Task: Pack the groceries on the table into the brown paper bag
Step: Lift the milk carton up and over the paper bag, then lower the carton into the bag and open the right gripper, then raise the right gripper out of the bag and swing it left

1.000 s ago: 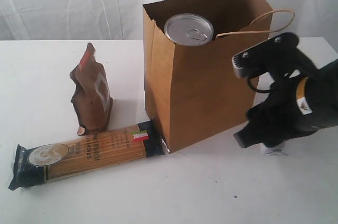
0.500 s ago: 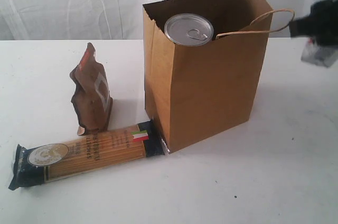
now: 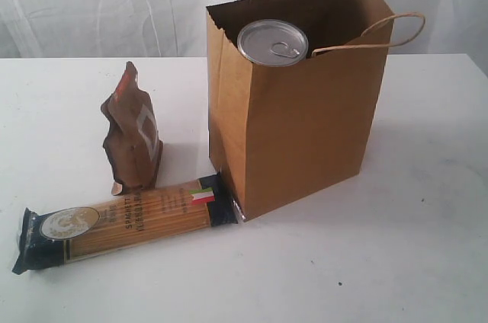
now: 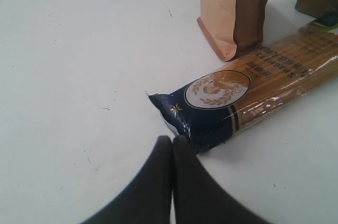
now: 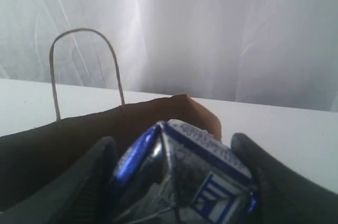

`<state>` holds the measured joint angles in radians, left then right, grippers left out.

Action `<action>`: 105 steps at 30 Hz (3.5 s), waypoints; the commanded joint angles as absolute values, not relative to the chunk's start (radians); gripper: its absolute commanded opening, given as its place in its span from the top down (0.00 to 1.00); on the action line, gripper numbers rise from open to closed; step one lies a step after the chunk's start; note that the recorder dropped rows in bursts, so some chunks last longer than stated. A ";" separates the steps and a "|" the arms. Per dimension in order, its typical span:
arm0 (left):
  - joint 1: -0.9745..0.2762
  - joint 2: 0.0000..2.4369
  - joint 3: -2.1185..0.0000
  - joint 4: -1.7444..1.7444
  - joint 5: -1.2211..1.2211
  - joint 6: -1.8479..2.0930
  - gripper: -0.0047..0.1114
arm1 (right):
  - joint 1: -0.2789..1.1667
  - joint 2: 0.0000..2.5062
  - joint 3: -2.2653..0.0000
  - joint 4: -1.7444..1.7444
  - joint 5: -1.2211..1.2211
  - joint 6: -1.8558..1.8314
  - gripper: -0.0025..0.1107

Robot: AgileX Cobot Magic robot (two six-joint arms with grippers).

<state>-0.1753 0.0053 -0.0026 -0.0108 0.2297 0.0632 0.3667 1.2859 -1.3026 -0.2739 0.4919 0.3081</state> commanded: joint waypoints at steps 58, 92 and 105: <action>-0.171 0.000 0.000 -0.013 0.233 0.061 0.96 | 0.378 1.393 -1.458 -0.193 0.639 0.180 0.42; -0.171 0.000 0.000 -0.013 0.233 0.061 0.96 | 0.298 1.017 -1.314 0.470 1.221 -0.418 0.52; -0.171 0.000 0.000 -0.013 0.233 0.061 0.96 | 0.394 1.089 -1.248 0.550 1.221 -0.520 0.52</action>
